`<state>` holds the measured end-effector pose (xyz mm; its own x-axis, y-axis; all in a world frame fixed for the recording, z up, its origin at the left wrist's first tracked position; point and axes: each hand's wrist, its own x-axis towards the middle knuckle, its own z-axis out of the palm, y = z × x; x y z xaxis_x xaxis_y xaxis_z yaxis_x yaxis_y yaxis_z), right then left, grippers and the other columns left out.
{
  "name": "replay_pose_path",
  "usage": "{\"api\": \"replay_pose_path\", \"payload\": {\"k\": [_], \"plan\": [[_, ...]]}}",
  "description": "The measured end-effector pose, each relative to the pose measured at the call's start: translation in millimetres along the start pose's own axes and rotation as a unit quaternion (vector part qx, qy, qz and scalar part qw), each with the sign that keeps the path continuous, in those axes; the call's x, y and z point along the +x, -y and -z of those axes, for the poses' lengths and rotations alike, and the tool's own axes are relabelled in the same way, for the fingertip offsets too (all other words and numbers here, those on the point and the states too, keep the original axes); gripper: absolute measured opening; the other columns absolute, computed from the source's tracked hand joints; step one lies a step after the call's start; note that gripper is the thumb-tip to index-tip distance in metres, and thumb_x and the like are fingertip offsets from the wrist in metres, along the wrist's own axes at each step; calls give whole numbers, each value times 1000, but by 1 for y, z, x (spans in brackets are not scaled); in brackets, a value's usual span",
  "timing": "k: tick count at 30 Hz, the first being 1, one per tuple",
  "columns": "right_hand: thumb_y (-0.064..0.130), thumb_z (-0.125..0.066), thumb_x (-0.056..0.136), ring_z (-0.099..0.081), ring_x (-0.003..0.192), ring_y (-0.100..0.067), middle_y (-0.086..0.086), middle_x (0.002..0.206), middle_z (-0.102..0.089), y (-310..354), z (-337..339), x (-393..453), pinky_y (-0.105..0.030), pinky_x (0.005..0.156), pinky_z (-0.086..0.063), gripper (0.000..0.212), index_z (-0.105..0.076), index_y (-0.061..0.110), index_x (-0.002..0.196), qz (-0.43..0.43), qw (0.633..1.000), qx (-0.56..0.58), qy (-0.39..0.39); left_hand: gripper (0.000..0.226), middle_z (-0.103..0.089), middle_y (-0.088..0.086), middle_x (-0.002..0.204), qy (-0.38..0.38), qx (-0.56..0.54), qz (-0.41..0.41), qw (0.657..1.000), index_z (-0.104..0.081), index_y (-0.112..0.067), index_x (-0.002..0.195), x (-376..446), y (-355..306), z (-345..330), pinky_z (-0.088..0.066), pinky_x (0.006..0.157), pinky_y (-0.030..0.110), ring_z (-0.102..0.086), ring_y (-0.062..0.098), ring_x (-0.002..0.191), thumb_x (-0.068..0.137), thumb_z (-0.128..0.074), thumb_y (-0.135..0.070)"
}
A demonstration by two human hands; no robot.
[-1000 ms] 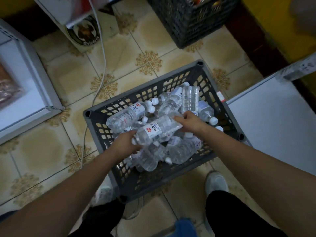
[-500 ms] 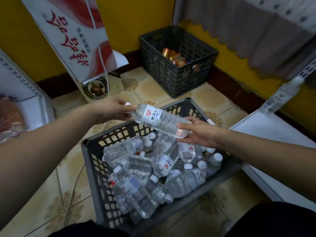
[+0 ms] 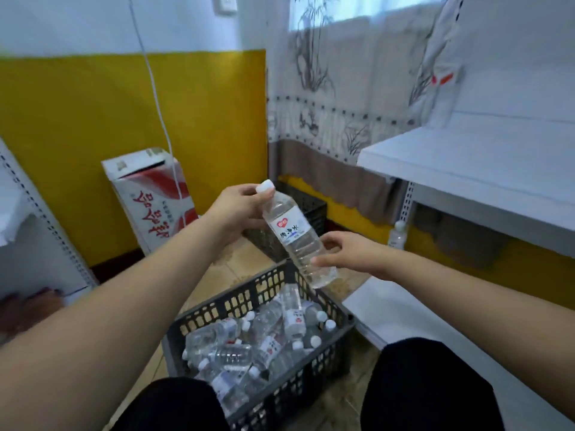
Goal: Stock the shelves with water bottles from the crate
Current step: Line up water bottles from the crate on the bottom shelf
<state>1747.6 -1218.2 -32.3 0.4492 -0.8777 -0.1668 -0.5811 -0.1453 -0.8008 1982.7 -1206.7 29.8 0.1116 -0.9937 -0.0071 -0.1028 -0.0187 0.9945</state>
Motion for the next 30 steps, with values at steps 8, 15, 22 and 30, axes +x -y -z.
{"api": "replay_pose_path", "payload": {"k": [8,15,22,30], "plan": [[47,-73,81,-57,116,-12,3,134,-57,70,65,-75,-37,94,-54,76,-38,26,145,141,984,-60,-93,31,-73,5,105,66,87,-102,989,-67,-12,117,-69,-73,-75,-59,71,30,-72,19,94,87,-72,-17],[36,-77,80,-63,90,-7,11,103,-61,28,86,-110,-27,66,-60,50,-51,27,121,69,992,-13,-104,29,-75,3,99,119,110,-111,980,-70,-12,112,-71,-58,-141,-61,72,29,-73,14,88,83,-76,-14],[36,-82,74,-67,97,-17,-1,119,-63,-74,86,-100,-39,71,-62,68,-50,18,132,-49,966,133,-216,59,-61,3,121,259,229,48,937,-48,-19,138,-22,28,-189,-54,94,39,-61,17,110,86,-74,-19],[37,-79,79,-68,104,-23,-3,121,-66,-187,120,-46,-48,82,-58,64,-49,20,132,-132,887,313,-312,73,-62,3,120,383,266,114,877,-45,-30,131,50,145,-277,-59,73,33,-65,22,101,71,-85,-41]]}}
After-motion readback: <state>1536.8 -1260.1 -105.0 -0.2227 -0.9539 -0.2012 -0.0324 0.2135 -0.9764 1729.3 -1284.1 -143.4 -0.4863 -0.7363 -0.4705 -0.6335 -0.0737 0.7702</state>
